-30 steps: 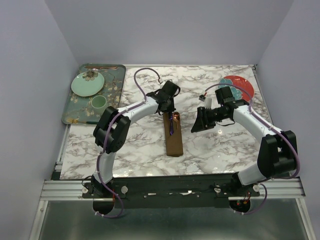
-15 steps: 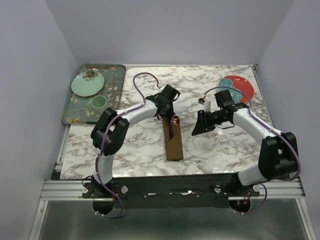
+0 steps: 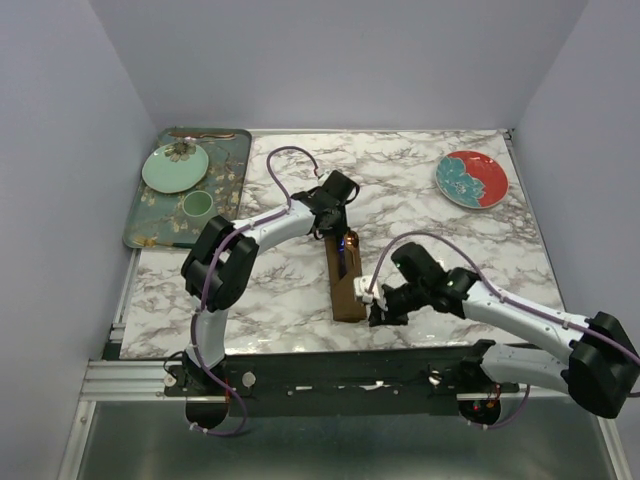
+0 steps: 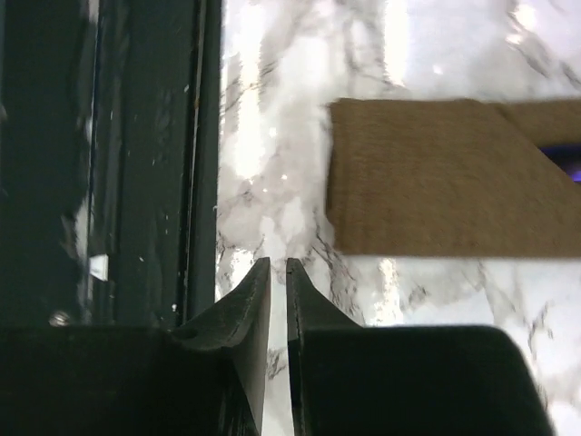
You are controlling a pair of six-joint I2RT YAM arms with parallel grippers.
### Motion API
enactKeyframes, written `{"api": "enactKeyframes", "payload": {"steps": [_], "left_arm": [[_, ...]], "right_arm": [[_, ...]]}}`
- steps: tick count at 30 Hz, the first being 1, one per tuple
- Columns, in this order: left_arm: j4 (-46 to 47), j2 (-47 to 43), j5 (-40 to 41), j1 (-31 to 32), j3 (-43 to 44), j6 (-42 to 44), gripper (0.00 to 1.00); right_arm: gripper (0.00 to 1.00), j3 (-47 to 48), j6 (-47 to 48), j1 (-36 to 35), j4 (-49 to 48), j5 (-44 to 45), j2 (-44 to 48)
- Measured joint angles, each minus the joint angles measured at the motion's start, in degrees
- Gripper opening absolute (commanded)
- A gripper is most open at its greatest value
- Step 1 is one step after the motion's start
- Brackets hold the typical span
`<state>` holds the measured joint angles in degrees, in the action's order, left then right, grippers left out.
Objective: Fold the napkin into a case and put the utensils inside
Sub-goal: Insert the knife into the folded napkin.
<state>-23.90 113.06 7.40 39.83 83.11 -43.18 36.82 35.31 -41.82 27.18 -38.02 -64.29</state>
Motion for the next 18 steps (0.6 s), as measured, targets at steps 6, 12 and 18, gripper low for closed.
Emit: {"api": "enactKeyframes", "payload": {"steps": [6,12,18], "left_arm": [[0.0,0.0,-0.4,0.0,0.0,-0.2,0.00],[0.0,0.0,-0.5,0.0,0.0,-0.2,0.00],[-0.1,0.0,-0.5,0.1,-0.3,-0.4,0.00]], "right_arm": [[0.13,-6.1,12.9,-14.7,-9.6,8.8,-1.3],[0.12,-7.3,15.4,-21.6,-19.8,16.9,-5.8],[0.11,-9.0,16.6,-24.1,-27.6,25.5,-12.0]]}}
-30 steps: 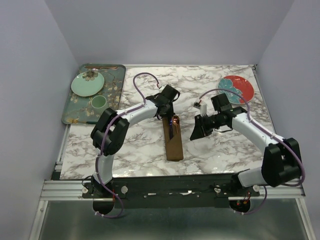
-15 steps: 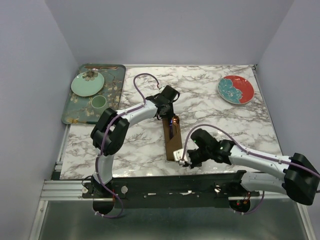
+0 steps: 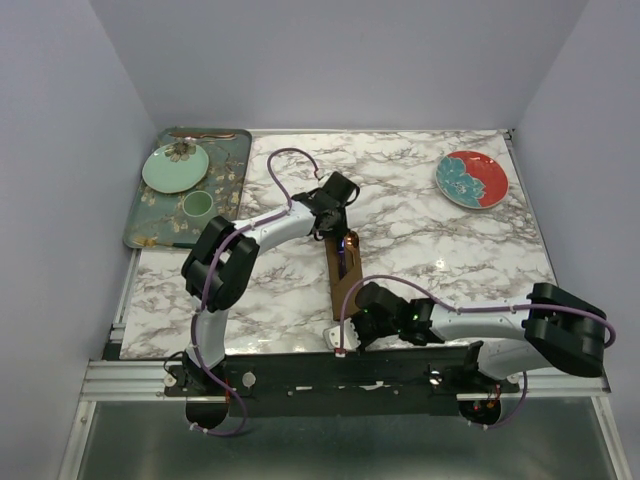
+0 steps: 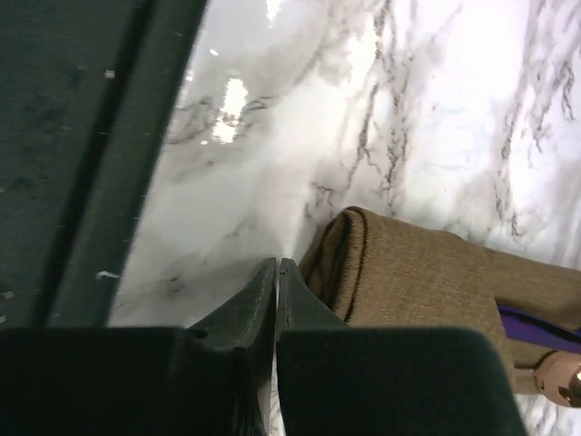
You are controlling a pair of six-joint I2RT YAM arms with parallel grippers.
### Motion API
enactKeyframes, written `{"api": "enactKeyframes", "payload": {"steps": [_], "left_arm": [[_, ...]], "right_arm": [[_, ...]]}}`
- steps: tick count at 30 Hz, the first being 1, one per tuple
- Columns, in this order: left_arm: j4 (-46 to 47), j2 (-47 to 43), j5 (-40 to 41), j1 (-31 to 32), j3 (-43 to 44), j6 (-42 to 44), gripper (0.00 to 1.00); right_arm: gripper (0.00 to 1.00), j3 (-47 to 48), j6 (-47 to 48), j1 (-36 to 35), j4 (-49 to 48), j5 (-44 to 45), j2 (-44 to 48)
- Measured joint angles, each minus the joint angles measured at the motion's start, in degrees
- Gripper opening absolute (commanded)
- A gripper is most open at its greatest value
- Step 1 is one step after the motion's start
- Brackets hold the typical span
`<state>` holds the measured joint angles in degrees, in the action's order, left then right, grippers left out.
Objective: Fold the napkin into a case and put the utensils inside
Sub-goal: Insert the knife into the folded napkin.
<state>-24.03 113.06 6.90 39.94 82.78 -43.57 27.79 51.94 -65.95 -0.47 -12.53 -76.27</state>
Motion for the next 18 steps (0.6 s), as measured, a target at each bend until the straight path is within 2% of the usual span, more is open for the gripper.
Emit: {"api": "enactKeyframes", "payload": {"steps": [7,18], "left_arm": [[-0.3,0.0,0.0,0.7,-0.6,-0.3,0.00],[-0.7,-1.1,-0.2,1.3,-3.6,-2.2,0.00]], "right_arm": [[0.10,0.4,0.1,-0.1,-4.3,5.5,-3.0],[0.09,0.4,-0.7,-0.5,-5.4,7.2,-3.6]]}}
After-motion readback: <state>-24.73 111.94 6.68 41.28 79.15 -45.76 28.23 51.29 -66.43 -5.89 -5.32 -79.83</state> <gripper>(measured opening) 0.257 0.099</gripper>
